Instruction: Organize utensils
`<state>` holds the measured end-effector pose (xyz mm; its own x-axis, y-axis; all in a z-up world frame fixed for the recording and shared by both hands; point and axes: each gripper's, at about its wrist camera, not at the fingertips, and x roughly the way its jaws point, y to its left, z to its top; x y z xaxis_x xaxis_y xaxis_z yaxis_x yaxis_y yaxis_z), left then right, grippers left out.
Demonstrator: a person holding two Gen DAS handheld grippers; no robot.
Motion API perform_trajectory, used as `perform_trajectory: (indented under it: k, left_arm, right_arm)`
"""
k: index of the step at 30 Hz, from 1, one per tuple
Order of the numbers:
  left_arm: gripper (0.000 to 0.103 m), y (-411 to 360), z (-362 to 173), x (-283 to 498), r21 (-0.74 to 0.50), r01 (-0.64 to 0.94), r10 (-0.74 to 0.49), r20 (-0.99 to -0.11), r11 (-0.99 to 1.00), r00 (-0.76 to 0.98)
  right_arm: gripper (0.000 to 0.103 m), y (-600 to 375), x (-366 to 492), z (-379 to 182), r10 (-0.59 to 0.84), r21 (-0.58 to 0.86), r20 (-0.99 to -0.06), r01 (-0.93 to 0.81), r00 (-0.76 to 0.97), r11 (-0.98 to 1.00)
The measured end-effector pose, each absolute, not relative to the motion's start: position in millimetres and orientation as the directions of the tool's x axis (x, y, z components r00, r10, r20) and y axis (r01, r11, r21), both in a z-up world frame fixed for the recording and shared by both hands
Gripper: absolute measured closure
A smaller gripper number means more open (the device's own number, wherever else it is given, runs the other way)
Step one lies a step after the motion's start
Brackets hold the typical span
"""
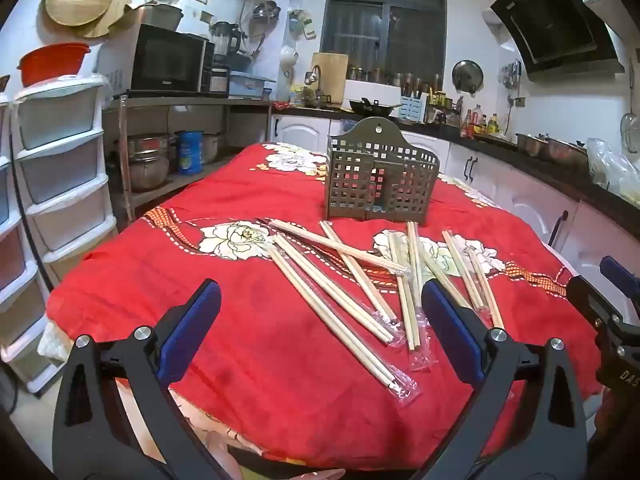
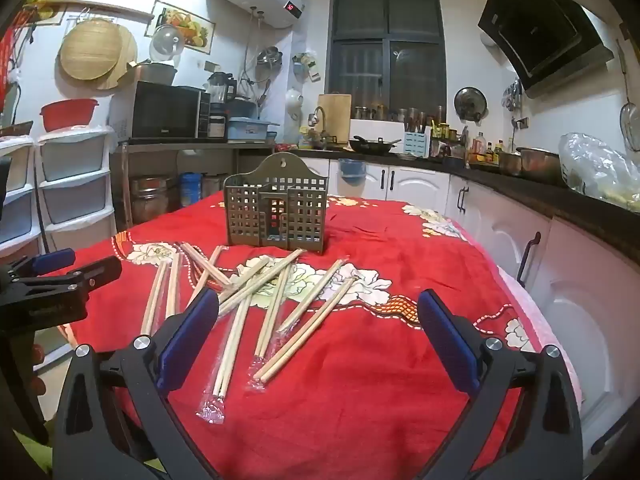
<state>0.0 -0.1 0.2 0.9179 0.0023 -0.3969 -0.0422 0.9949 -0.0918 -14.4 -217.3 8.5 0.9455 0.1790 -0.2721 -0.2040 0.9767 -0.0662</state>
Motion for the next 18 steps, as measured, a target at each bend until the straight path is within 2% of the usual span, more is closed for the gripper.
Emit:
perform_trajectory:
  k: [2, 10, 12, 18]
  left_arm:
    - [0.011, 0, 0, -1, -0.094, -0.037, -0.002, -0.387, 0.995, 0.922]
    - [0.011, 1, 1, -1, -0.102, -0.039, -0.003, -0.386, 0.994, 0.922]
    - [0.011, 1, 1, -1, -0.103, -0.038, -0.004, -0.384, 0.994, 0.923]
    - [0.011, 5, 3, -3, -0.103, -0.039, -0.003, -0.382, 0.994, 0.924]
  right_arm:
    - [0.006, -216, -16, 8, 0.172, -0.077, -0.298, -0.203, 0.939, 0.976]
    - [0.006, -216, -10, 8, 0.172, -0.075, -0.304, -0.203, 0.937, 0.976]
    - [0.006, -215, -25, 9, 0.176, -0.085, -0.273, -0.206, 0.946, 0.975]
    - [0.006, -216, -17, 9, 0.175, -0.082, -0.271, -0.204, 0.946, 0.975]
